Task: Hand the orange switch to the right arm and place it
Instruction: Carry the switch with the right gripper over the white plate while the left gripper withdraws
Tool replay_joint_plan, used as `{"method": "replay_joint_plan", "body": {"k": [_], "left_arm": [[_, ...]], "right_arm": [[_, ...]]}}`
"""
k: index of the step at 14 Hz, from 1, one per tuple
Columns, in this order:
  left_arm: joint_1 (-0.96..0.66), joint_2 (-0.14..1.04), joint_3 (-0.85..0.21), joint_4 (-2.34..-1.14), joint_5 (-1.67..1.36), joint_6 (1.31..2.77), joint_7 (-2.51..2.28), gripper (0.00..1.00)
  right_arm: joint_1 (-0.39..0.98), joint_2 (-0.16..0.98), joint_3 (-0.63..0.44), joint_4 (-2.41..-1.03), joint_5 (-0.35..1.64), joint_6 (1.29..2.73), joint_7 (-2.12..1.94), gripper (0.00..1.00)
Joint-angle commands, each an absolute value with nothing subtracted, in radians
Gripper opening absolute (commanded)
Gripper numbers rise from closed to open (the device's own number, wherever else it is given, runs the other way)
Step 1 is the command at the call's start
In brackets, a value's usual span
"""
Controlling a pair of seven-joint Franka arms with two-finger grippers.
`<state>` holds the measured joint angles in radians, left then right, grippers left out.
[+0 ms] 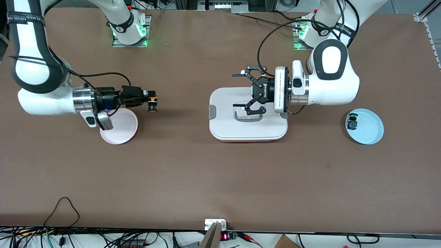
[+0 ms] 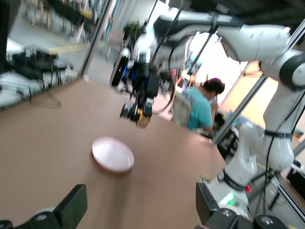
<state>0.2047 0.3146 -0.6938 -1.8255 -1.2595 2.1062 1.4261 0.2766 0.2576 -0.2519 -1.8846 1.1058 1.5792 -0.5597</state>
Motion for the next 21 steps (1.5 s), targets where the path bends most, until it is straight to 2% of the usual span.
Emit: {"method": "replay_joint_plan", "body": {"k": [1,3,6,8,10,14,18,20,21], "left_arm": [[0.207,0.281,-0.695,-1.833,-1.104,2.103,1.234,1.0],[0.204,0.279,-0.698,-1.832,-0.95,2.102,1.058,1.0],[0.192,0.288,-0.695,-1.812,-0.732,2.071,0.843,1.0],[0.19,0.288,-0.695,-1.774,-0.555,1.984,0.612,1.0],[0.189,0.298,-0.693,-1.712,-0.395,1.835,0.453,1.0],[0.196,0.299,-0.689,-1.6,-0.14,1.587,0.153,1.0],[0.198,0.299,-0.666,-1.479,-0.014,1.401,-0.122,1.0],[0.198,0.279,-0.58,-1.447,-0.021,1.34,-0.137,1.0],[0.19,0.211,-0.516,-1.456,-0.044,1.335,-0.138,1.0]], "right_arm": [[0.252,0.23,-0.245,-1.884,0.877,1.58,-0.68,0.0],[0.245,0.229,-0.245,-1.882,0.677,1.615,-0.849,0.0],[0.252,0.207,-0.244,-1.884,0.397,1.754,-1.047,0.0],[0.261,0.198,-0.242,-1.884,0.213,1.831,-1.151,0.0],[0.265,0.195,-0.241,-1.891,0.091,1.909,-1.259,0.0],[0.262,0.202,-0.241,-1.934,-0.008,2.043,-1.411,0.0],[0.259,0.207,-0.241,-2.087,-0.011,2.265,-1.502,0.0],[0.262,0.221,-0.241,-2.143,-0.011,2.351,-1.543,0.0],[0.264,0.236,-0.241,-2.158,-0.011,2.388,-1.572,0.0]]}}
